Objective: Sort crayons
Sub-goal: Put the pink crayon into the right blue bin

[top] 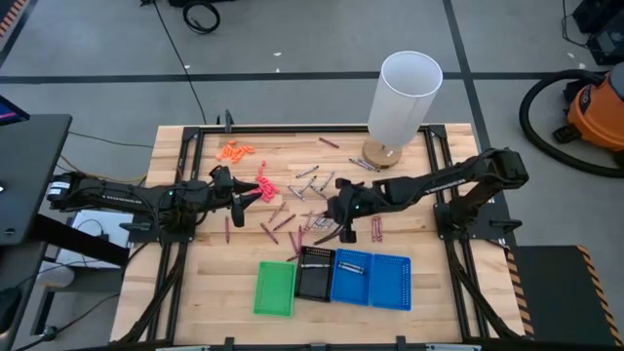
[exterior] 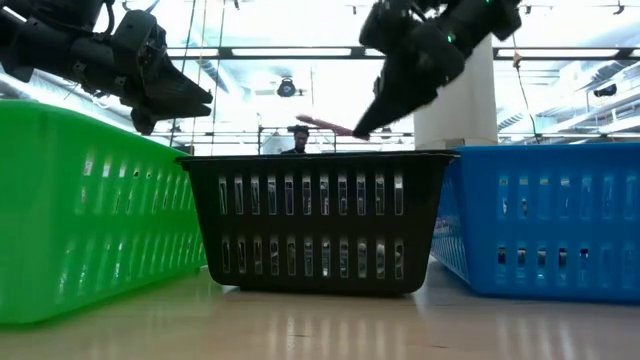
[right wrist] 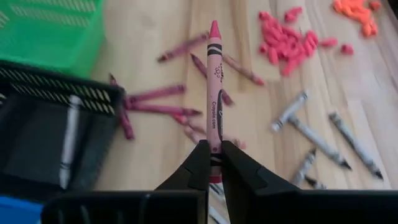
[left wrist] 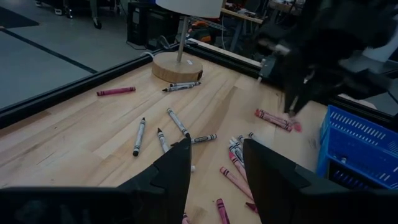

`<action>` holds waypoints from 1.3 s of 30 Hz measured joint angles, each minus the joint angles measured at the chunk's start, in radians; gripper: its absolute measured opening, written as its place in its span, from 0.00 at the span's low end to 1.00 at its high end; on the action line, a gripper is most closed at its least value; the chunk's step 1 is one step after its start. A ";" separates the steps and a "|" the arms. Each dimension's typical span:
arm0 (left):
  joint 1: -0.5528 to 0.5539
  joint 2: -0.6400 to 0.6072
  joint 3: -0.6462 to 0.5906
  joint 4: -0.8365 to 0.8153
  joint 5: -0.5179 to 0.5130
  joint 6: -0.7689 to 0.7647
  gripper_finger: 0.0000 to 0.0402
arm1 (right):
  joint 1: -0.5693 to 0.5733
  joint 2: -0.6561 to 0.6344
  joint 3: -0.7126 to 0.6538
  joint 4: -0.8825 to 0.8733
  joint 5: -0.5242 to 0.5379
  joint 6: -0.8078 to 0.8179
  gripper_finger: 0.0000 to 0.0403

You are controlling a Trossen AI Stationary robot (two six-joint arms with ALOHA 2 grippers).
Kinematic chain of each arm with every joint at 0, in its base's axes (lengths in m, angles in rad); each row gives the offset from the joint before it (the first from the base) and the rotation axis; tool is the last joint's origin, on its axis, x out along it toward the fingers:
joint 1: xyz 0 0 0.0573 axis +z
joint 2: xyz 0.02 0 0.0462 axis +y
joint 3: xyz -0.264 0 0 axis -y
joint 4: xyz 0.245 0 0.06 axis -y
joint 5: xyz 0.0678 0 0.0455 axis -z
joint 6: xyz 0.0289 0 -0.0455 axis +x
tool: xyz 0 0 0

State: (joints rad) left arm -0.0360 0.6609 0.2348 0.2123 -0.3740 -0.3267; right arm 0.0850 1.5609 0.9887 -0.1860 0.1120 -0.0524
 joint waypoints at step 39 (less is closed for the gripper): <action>-0.003 0.000 0.000 0.008 0.099 -0.105 0.39 | 0.192 0.505 0.602 -0.189 -0.052 -0.336 0.08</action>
State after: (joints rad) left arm -0.0387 0.6609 0.2348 0.2207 -0.2749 -0.4321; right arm 0.2769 2.0657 1.5910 -0.3750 0.0600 -0.3888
